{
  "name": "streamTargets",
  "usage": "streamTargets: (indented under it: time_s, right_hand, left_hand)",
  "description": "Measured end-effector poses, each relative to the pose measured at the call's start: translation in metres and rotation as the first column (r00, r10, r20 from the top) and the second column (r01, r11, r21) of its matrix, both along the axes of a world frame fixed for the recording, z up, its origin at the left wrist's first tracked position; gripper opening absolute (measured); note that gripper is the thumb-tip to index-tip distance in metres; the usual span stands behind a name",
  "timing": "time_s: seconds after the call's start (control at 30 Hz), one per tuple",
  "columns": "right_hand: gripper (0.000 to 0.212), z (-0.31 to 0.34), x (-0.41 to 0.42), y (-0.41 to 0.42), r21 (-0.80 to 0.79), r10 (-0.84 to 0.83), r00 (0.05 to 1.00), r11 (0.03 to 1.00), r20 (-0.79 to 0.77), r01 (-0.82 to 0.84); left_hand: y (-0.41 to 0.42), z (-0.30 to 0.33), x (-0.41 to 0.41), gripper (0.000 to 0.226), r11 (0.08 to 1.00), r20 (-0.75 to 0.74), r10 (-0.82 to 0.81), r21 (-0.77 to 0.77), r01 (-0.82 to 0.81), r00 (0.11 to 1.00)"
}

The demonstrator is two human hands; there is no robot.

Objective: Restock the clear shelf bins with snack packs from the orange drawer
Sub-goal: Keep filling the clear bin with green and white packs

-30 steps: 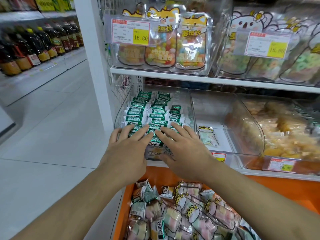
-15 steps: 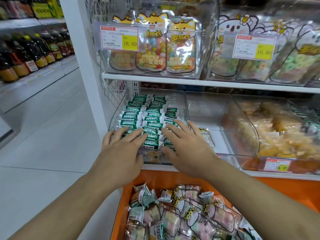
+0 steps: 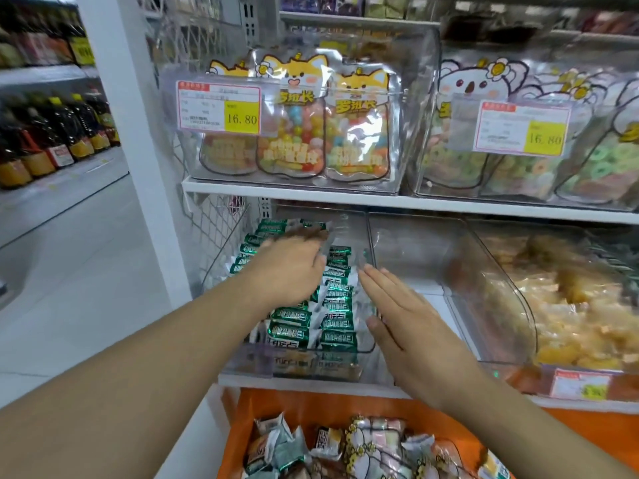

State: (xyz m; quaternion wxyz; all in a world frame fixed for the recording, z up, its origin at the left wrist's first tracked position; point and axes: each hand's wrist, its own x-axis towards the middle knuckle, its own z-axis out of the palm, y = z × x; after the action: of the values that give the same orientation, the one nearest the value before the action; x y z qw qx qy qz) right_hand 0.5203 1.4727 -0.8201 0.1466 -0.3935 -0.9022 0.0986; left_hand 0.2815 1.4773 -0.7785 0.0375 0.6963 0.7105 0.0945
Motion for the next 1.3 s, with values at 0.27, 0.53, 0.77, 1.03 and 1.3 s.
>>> streamTargets:
  time_s: [0.27,0.53,0.77,1.03,1.3]
  right_hand:
    - [0.063,-0.002,0.002,0.006,-0.021,0.014,1.000,1.000,0.003,-0.014]
    - [0.062,-0.005,0.002,0.007,-0.022,0.029,0.999,0.999,-0.031,-0.030]
    - [0.062,-0.004,0.001,0.005,-0.027,0.024,0.999,0.999,-0.039,-0.025]
    - [0.062,-0.002,0.001,0.003,-0.017,0.018,0.999,1.000,-0.032,-0.019]
    - [0.058,-0.002,0.005,0.005,0.042,-0.015,1.000,0.999,0.017,0.014]
  left_hand:
    - [0.069,-0.020,-0.009,0.062,0.982,-0.045,0.050,-0.181,-0.057,0.998]
    - [0.067,-0.025,-0.018,0.065,0.972,-0.129,0.093,-0.205,-0.118,0.987]
    - [0.067,-0.019,-0.014,0.065,0.977,-0.085,0.084,-0.187,-0.098,0.993]
    - [0.073,-0.018,-0.008,0.067,0.970,-0.096,0.084,-0.219,-0.104,0.992]
    - [0.076,-0.024,-0.021,0.065,0.968,-0.123,0.092,-0.222,-0.118,0.988]
